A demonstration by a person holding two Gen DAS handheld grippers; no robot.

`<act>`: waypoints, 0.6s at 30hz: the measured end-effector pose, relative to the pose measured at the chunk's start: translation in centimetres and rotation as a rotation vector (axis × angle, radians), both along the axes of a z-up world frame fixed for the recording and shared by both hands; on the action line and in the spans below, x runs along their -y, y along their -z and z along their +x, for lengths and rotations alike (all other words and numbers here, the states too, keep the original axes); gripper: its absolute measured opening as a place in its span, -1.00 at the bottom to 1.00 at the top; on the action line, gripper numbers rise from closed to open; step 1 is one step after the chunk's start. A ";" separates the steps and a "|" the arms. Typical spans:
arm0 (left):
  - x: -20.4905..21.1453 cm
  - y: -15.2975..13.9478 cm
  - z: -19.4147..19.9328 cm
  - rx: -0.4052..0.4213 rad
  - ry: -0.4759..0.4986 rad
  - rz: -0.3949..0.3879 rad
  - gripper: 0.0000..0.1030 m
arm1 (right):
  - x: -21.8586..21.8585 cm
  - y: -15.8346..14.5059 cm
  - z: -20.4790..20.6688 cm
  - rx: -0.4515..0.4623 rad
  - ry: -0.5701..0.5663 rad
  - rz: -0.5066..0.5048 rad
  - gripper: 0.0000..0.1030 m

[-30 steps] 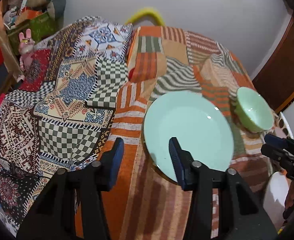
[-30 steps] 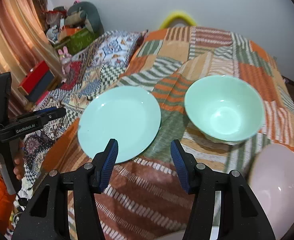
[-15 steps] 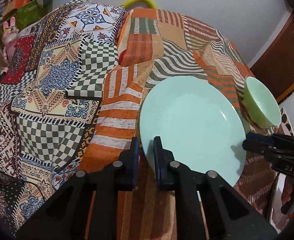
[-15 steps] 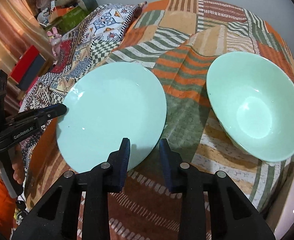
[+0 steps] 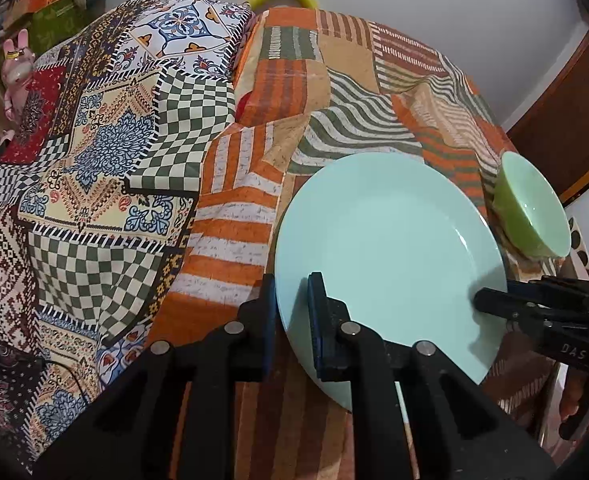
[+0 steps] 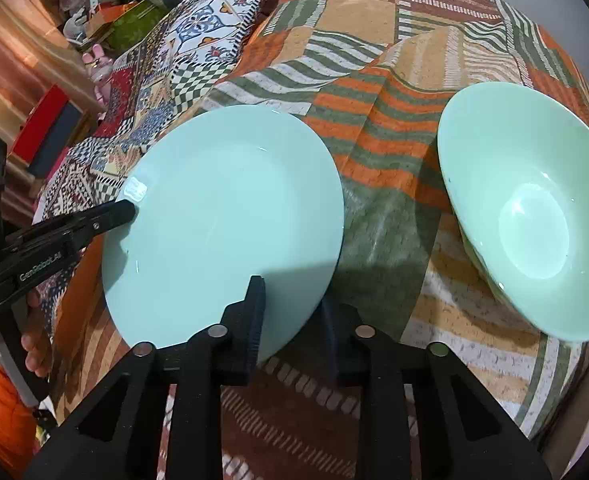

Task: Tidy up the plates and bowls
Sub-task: 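Lift the mint-green plate with the left gripper toward the right gripper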

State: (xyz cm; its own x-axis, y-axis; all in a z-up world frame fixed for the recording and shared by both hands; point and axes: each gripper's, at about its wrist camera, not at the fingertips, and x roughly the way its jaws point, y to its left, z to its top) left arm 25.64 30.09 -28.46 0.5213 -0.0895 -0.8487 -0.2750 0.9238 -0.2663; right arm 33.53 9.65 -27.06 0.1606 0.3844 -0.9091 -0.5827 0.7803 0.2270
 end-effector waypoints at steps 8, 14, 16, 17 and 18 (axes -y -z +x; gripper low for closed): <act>1.5 -2.3 -3.5 0.031 -0.022 -0.028 -0.72 | 1.5 -2.0 -1.8 0.018 -0.004 0.042 -0.58; 3.7 -6.6 -6.9 0.096 -0.025 0.034 -0.71 | 2.7 -5.2 -4.4 0.081 -0.017 0.091 -0.58; 4.6 -8.4 -8.2 0.125 -0.021 0.057 -0.71 | 3.1 -6.3 -5.2 0.106 -0.020 0.106 -0.58; 4.9 -8.9 -8.6 0.134 -0.019 0.061 -0.71 | 3.6 -7.0 -5.9 0.121 -0.019 0.118 -0.58; 5.2 -9.7 -9.1 0.145 -0.017 0.064 -0.71 | 3.8 -7.5 -6.2 0.130 -0.019 0.127 -0.58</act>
State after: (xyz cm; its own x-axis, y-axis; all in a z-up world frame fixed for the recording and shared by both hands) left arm 16.54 24.87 -18.78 0.6395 -0.0272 -0.7683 -0.2541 0.9357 -0.2446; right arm 27.29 5.81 -19.53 0.2652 0.4985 -0.8253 -0.6281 0.7388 0.2444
